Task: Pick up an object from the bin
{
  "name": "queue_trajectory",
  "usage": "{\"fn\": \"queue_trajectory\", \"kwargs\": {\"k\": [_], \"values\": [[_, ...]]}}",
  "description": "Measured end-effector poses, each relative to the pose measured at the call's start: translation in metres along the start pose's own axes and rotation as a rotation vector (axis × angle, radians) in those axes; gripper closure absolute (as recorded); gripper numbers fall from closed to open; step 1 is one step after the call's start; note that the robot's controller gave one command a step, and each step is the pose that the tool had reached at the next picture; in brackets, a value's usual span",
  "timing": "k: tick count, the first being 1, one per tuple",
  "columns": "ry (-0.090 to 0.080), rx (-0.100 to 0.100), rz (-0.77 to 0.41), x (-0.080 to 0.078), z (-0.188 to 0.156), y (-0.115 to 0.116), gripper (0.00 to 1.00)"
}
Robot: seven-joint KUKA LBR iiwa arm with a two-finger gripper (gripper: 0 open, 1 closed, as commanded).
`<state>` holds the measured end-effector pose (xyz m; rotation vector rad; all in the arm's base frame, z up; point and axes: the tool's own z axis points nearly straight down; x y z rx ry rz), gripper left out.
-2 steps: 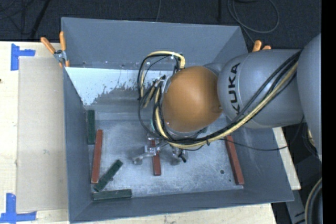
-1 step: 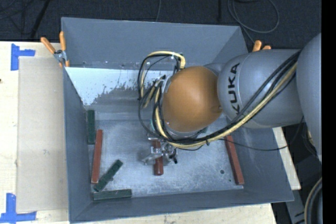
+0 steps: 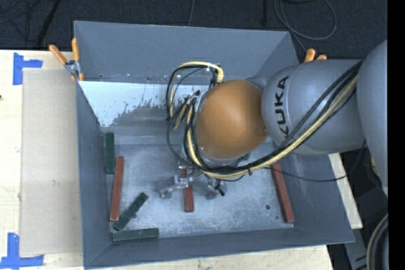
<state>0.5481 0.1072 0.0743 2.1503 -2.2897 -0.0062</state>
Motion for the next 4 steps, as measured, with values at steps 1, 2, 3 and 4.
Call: {"fn": "queue_trajectory", "kwargs": {"k": [1, 2, 3, 4], "values": [[0.000, 0.000, 0.002, 0.0001, 0.0001, 0.0000, 1.00], [0.000, 0.000, 0.002, 0.0001, 0.0001, 0.0000, 0.00], [0.000, 0.000, 0.003, 0.0002, 0.0001, 0.0000, 1.00], [0.000, 0.000, 0.004, 0.0002, 0.0002, 0.0000, 0.00]]}}
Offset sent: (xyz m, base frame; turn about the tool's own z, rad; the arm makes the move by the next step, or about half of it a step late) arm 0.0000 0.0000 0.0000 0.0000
